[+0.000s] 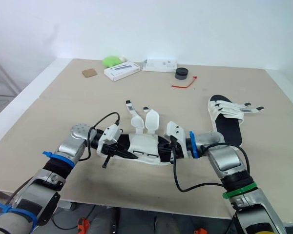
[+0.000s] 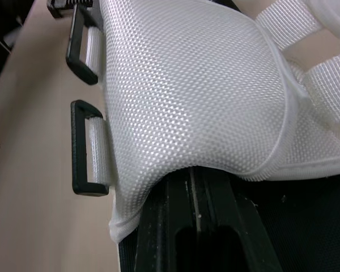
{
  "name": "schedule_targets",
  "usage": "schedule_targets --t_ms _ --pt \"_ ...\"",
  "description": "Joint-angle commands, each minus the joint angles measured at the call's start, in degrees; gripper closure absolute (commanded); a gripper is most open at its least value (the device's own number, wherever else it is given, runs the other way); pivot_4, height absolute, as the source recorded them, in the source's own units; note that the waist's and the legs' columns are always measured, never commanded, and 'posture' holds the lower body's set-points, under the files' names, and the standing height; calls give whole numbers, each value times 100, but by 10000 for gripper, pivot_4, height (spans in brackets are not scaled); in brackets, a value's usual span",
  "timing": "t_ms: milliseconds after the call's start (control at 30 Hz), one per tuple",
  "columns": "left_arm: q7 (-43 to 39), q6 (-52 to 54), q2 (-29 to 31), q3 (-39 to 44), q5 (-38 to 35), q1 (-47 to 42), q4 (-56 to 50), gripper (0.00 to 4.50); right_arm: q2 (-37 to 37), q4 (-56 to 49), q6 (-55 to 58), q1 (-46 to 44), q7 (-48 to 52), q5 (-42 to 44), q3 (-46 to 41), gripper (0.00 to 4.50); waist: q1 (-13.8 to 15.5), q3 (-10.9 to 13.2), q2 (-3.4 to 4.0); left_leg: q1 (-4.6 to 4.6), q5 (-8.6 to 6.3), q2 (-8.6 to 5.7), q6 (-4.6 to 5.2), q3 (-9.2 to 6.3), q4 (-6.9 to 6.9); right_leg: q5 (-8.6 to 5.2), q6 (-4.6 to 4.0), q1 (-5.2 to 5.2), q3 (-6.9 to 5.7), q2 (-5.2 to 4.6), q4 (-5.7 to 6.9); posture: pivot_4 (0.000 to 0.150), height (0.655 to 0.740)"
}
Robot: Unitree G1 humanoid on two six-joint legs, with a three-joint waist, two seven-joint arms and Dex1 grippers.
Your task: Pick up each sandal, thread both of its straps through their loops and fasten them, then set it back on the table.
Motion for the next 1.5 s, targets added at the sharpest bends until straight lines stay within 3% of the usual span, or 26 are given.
schedule_targets --t_ms 33,133,567,700,867,900,967,1100,1267,1433,1500 --pt "-78 211 -76 -145 -130 331 -390 45000 124 523 15 249 214 -400 609 44506 -13 -29 -8 0 0 0 0 3 0 0 0 0 0 -4 -2 1500 7400" --pt "-63 307 7 -121 -150 439 -621 45000 172 583 27 267 299 -346 586 44506 -16 -94 -18 4 -8 -1 -13 27 -3 0 0 1 0 -24 -8 1500 7400" --pt "220 674 699 547 -565 745 -1706 45000 357 797 185 180 429 -211 296 44506 -86 -82 -29 26 -54 90 -63 30 -21 -39 -53 0 -3 70 -6 1500 7400" --pt "270 1337 904 614 -846 793 -1948 32190 360 780 184 178 444 -222 307 45000 -84 -79 -31 26 -54 110 -64 25 -36 -44 -69 -3 1 98 1 1500 7400" --pt "552 2130 1147 775 -1256 885 -2594 11276 357 724 209 197 456 -213 309 45000 -82 -74 -35 37 -58 113 -69 24 -35 -47 -70 -4 3 101 0 1500 7400" --pt "608 2612 1317 856 -1414 899 -2739 6251 359 714 211 199 454 -215 306 45000 -81 -70 -40 38 -58 113 -70 24 -34 -47 -70 -3 3 100 0 1500 7400" --pt "662 3525 1672 978 -1735 918 -2948 1060 359 707 209 197 458 -215 295 45000 -83 -55 -49 40 -59 117 -71 23 -33 -45 -72 -7 3 103 2 1500 7400" --pt "1180 4831 2011 1303 -2139 789 -2636 443 372 702 213 176 450 -218 283 45000 -84 -49 -49 44 -62 121 -76 24 -35 -47 -76 -9 3 103 2 1500 7400" --pt "2050 6550 1719 2117 -2887 194 -1632 443 402 700 220 159 434 -225 272 45000 -78 -27 -86 44 -63 121 -78 23 -32 -49 -75 -6 -1 104 4 1500 7400" --pt "3525 6740 989 2646 -2637 -586 35 443 429 600 241 238 381 -219 281 45000 -75 -23 -97 46 -62 121 -77 20 -31 -46 -76 -6 -4 108 5 1500 7400" --pt "3760 6708 790 2766 -2610 -840 459 443 439 588 250 250 369 -222 275 45000 -73 -19 -104 48 -62 120 -77 20 -32 -46 -73 -4 -4 110 5 1500 7400"
